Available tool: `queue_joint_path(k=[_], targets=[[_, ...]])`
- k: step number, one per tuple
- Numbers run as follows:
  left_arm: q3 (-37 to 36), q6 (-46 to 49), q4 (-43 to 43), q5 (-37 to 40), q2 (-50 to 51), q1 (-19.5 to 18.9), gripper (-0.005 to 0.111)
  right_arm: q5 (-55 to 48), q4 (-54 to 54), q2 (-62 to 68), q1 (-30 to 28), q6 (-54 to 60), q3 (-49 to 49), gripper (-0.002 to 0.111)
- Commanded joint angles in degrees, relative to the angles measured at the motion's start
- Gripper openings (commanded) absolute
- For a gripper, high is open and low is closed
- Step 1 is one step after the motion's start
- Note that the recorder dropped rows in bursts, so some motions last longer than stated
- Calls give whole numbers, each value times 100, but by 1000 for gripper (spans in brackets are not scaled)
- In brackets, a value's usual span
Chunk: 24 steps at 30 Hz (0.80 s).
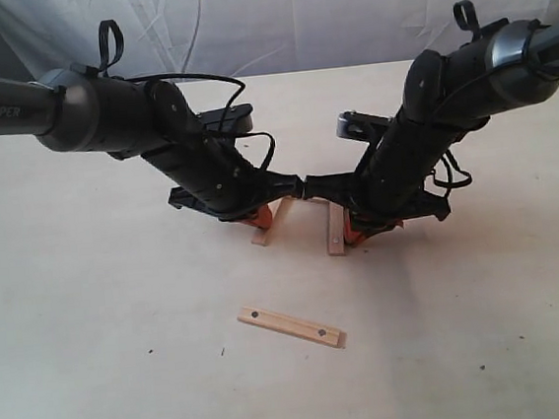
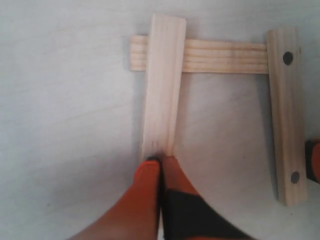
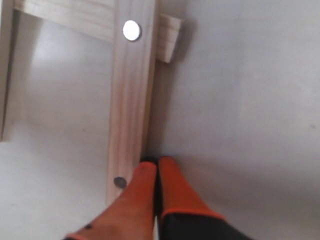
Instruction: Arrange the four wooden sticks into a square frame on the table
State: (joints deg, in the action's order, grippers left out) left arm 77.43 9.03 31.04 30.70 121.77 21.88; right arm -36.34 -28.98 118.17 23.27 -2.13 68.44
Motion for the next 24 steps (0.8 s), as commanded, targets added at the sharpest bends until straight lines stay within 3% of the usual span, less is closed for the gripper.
queue_joint_path(k=[1, 7, 11, 15, 19, 24], targets=[[-35, -1, 61, 29, 102, -11, 0, 5, -219, 27, 17, 39, -29, -1], [-25, -1, 102, 142, -181, -81, 0, 42, 25, -322, -155, -19, -29, -1], [-37, -1, -213, 815, -932, -721, 0, -538, 842, -1046, -523, 213, -29, -1], [-476, -1, -718, 1014, -1893, -1502, 0, -1003, 999, -1292, -19, 1615, -29, -1], [-1292, 21, -1174, 890, -2876, -1888, 0, -869, 775, -1248, 751, 2223, -29, 16], [-2086, 21, -1497, 404, -3638, -1899, 0, -845, 810, -1159, 1479, 2806, -29, 42]])
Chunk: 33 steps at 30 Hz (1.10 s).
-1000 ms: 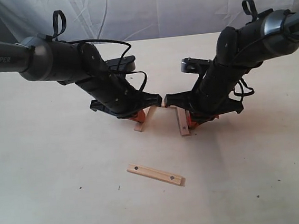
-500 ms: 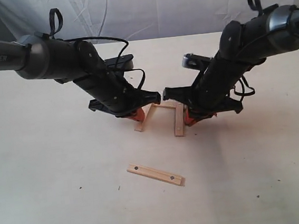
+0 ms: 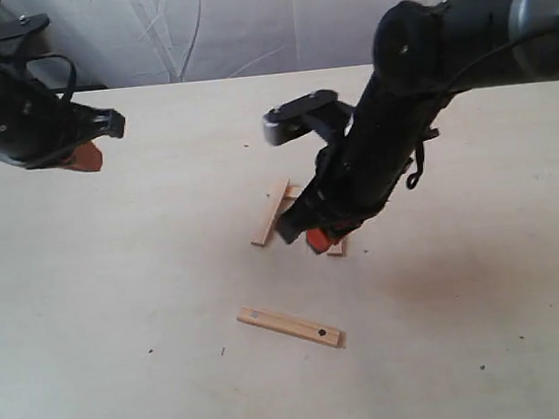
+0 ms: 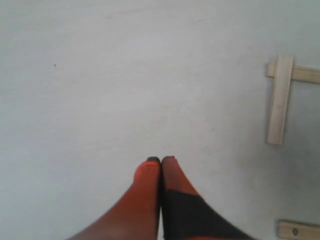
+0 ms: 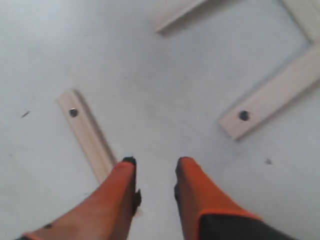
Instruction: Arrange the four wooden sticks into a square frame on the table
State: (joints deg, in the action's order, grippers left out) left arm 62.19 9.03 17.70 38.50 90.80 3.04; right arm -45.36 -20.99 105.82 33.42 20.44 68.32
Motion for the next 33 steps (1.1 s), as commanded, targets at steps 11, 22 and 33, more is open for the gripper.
queue_joint_path(k=[11, 22, 33], targets=[[-751, 21, 196, -648, -809, -15, 0, 545, 481, 707, 1355, 1319, -18, 46], [-751, 21, 194, -751, -809, -15, 0, 320, 661, 1040, 1365, 1274, 16, 0], [-751, 21, 268, -880, -809, -15, 0, -691, 1324, 865, 655, 1286, 1588, 0]])
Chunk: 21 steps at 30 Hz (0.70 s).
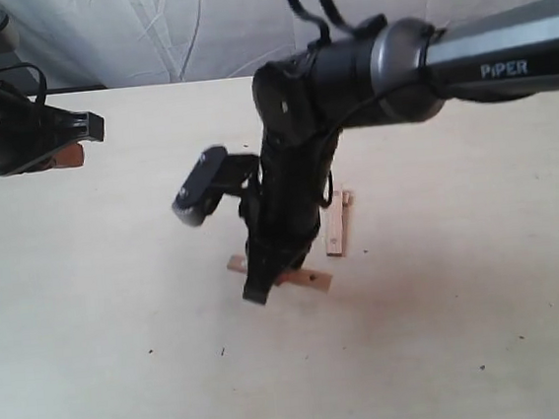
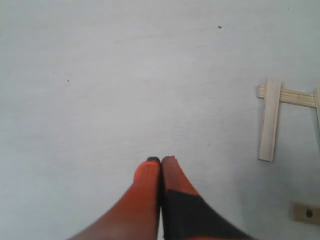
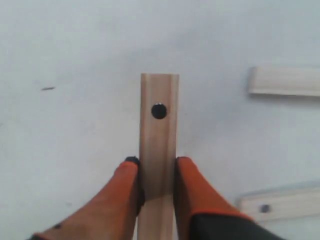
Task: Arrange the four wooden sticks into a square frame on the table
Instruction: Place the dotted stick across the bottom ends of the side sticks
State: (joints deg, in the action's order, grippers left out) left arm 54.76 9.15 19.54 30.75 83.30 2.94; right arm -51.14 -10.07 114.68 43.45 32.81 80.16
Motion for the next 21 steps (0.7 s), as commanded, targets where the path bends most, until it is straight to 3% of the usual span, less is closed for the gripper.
queue_joint_path(k=[1, 21], targets=[[-8, 9, 124, -105, -58, -5, 0, -20, 221, 3, -428, 109, 416, 0], [-8, 9, 136, -245, -58, -5, 0, 907, 405, 880, -633, 644, 416, 0]])
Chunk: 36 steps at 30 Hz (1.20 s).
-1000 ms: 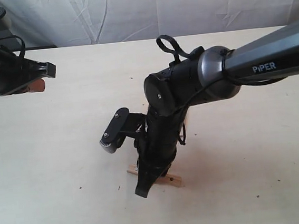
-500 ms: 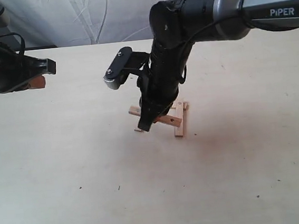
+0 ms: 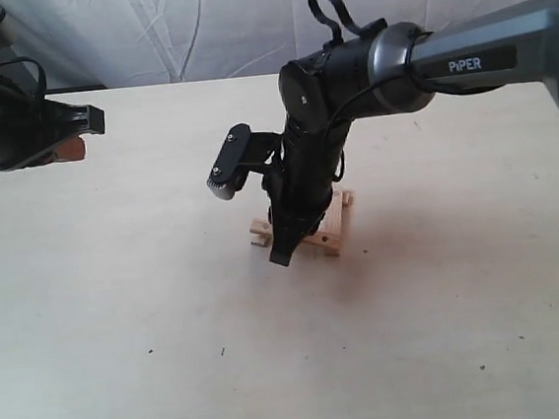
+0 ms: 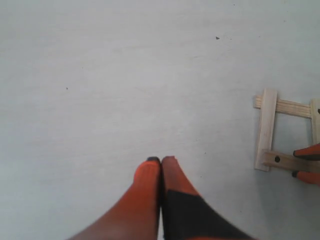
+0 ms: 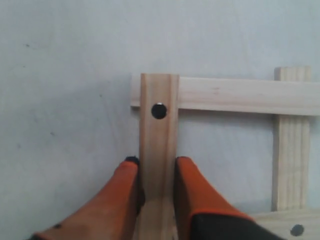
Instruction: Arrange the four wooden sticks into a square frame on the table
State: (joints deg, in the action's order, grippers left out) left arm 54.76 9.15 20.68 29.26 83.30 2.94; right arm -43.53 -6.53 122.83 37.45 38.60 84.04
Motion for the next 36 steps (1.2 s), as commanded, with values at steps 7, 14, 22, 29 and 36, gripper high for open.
queue_joint_path(k=[7, 14, 22, 29, 36], targets=[[-8, 9, 37, -107, -58, -5, 0, 275, 51, 65, -33, 30, 28, 3], [-8, 9, 60, -122, -58, -5, 0, 200, 51, 18, -33, -102, 28, 44], [-8, 523, 203, -164, -129, 7, 0, -422, 66, -978, -379, -2430, 65, 34], [-555, 942, 182, -180, -1506, 7, 0, -318, 210, -2828, -1204, -3459, -1339, 0], [-1724, 1009, 148, -594, -3976, 7, 0, 1334, 515, -5928, -1164, -3417, -3404, 0]])
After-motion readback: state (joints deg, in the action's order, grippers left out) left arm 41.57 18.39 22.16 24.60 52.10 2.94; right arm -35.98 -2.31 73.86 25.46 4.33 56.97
